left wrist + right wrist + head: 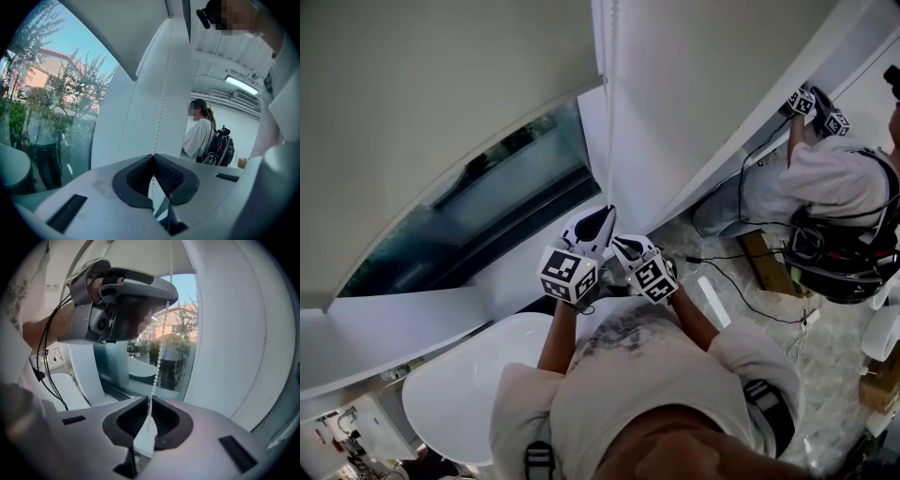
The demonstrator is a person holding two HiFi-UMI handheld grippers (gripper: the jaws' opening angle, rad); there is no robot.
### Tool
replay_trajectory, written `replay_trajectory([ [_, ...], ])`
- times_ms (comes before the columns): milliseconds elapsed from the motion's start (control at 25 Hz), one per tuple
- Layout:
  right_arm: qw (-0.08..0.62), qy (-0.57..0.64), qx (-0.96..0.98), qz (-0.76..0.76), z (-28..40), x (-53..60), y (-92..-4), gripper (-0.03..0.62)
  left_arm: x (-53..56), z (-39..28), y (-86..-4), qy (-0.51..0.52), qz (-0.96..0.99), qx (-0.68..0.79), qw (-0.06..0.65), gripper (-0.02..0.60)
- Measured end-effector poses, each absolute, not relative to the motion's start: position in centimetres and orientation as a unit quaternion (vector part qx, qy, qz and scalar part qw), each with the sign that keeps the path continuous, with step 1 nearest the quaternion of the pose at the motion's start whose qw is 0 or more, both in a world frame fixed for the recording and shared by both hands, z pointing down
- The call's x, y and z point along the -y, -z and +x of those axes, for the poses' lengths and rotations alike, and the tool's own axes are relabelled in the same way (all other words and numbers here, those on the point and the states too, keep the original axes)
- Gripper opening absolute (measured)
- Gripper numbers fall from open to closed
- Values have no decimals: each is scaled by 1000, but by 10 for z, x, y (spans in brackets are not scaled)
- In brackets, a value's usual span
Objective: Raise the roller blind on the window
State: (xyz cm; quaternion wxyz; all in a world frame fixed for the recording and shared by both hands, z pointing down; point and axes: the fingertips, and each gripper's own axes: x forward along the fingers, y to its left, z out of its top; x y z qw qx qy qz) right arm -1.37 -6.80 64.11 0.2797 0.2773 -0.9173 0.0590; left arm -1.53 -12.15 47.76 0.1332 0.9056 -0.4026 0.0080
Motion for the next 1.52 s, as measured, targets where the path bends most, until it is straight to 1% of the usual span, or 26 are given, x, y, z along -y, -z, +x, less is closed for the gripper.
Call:
replay_trajectory([
  [160, 252, -64, 921, 289, -11, 73, -606, 69, 123, -20, -480, -7, 905, 404, 131, 8],
  [280, 218, -68, 928, 296, -10, 77, -566, 121, 125, -24, -481, -6, 905, 405, 129, 8],
  [520, 130, -25, 940, 314, -6, 85, -450, 123, 124, -24, -481, -5, 905, 407, 122, 8],
  [680, 54, 30, 947, 314, -13, 92, -364, 123, 124, -23, -481, -3, 906, 406, 119, 8],
  [880, 16, 72, 946, 317, -23, 103, -292, 123, 121, -20, -479, -2, 907, 405, 113, 8],
  [1040, 6, 82, 945, 317, -27, 118, -265, 123, 122, -18, -482, -1, 908, 405, 110, 8],
  [1240, 11, 75, 948, 309, -35, 132, -257, 121, 125, -19, -488, -2, 908, 405, 109, 8],
  [1360, 7, 53, 951, 306, -37, 137, -256, 72, 127, -19, -490, -3, 908, 405, 107, 8],
  [1520, -24, 19, 953, 301, -30, 137, -253, 63, 129, -15, -487, -1, 909, 404, 104, 8],
])
